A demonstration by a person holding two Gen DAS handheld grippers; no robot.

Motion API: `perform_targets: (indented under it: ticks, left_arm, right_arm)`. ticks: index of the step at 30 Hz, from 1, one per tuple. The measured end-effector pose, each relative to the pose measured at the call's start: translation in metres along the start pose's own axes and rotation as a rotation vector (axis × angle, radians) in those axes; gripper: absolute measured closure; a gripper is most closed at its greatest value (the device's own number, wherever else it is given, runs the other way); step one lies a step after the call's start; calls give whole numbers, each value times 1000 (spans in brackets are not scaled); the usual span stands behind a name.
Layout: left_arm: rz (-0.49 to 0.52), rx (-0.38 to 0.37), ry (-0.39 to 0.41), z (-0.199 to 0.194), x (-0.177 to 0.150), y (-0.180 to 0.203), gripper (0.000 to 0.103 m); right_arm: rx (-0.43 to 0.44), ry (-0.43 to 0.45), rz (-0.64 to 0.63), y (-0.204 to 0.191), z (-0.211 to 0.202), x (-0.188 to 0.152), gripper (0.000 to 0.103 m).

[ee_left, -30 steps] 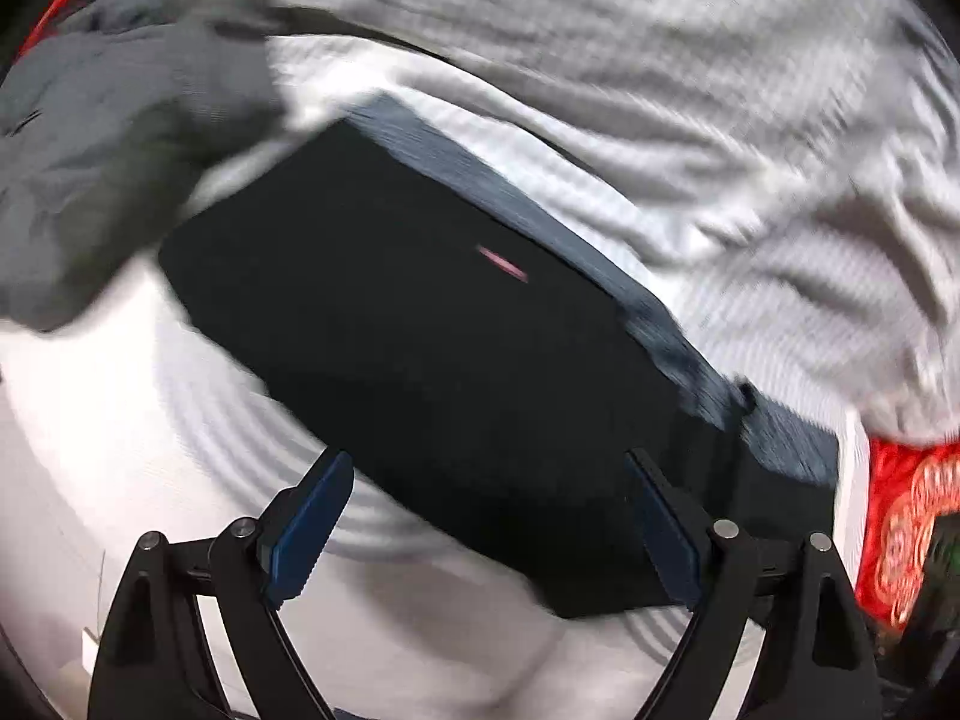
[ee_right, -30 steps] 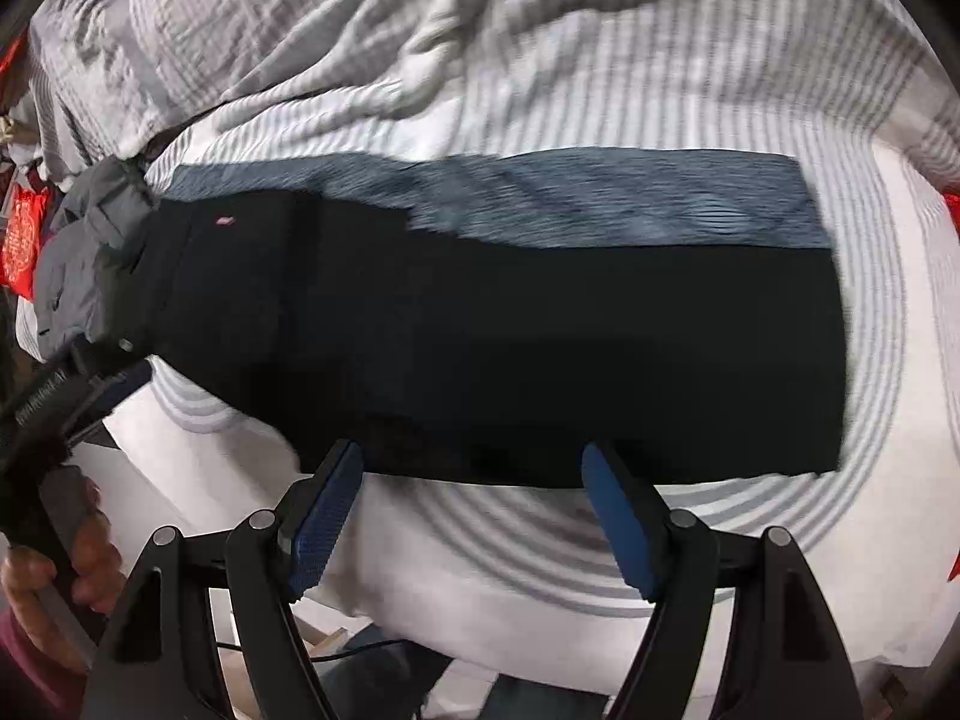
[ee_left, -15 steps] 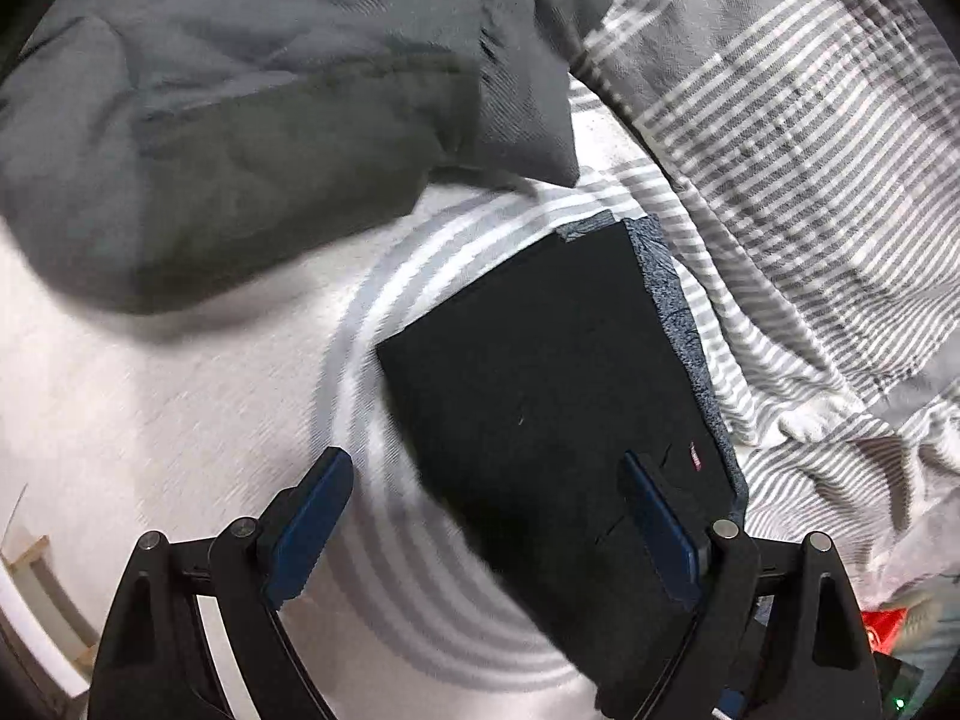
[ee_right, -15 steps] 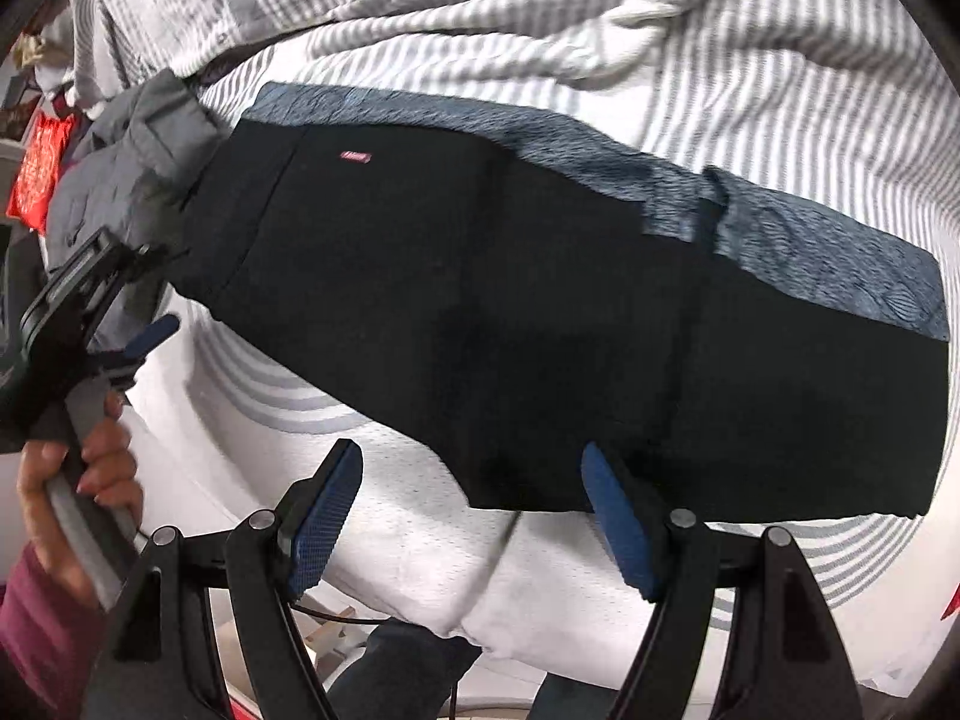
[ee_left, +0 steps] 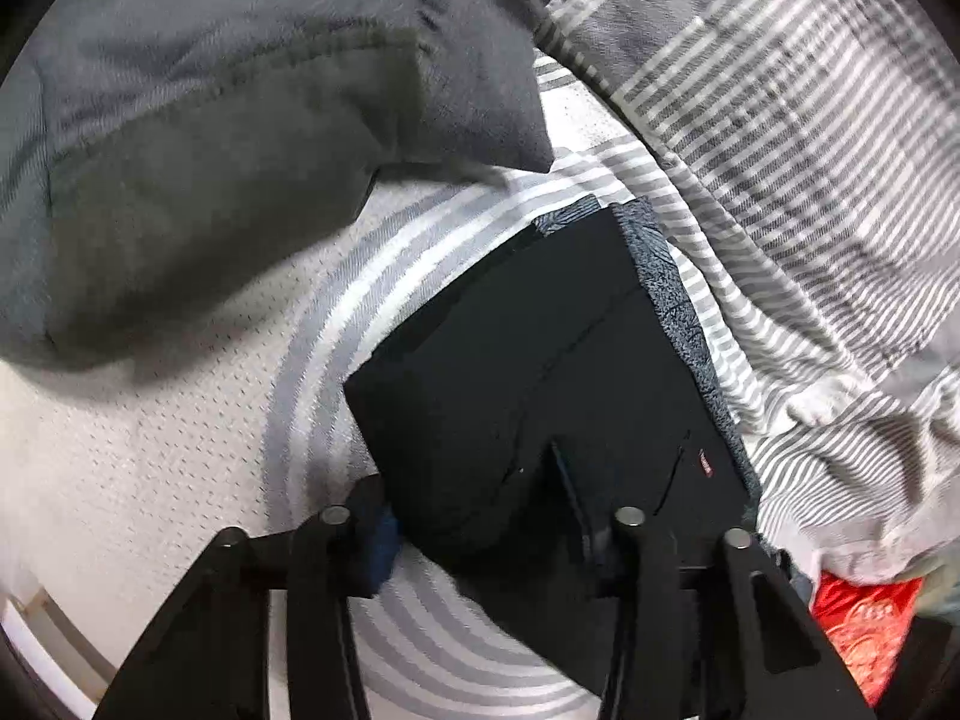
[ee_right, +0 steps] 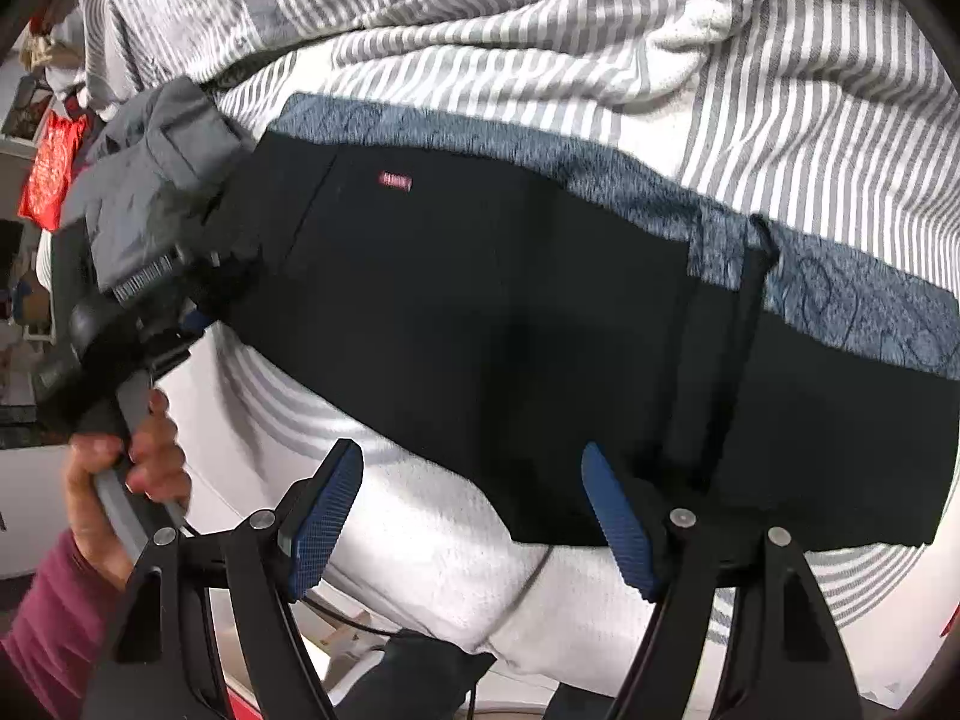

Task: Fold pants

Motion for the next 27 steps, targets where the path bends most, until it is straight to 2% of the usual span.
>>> perform_targets:
  ticks: [2,5,10,15,19,24,27]
  left_arm:
    - [53,27,43,-8,-2,7,71]
    - [187,96,142,-26,-11,30,72]
    - [328,163,247,-43,-24,54,73]
    - [418,200,302,-49,-31,65,73]
    - [465,212,336,-52,-36,73,73]
    - [495,208,358,-55,-39,77,73]
    - [503,202,369,-56,-41,78,73]
  right_arm:
    - [2,9,-3,0,-5,12,24]
    - [23,4,-12,-4,-10,36,24]
    - [88,-58,-58,-28,-8,88,24]
    - [128,-150,-129,-77,13,138,23]
    - [102,-256,-199,-118,48,166,21]
    - [100,-373,-201,-151,94,180,21]
    - [42,-451,-237,-163,123,179,21]
Point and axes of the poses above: each gripper's, at about its wrist camera, not at the fingertips, and z roughly the way its jaws point, y to its right, x to its top, the point moved 1 cm from there along z, roughly the way its jaws point, and after that the axes turned 12 degrees about x, right-handed, at the moved point
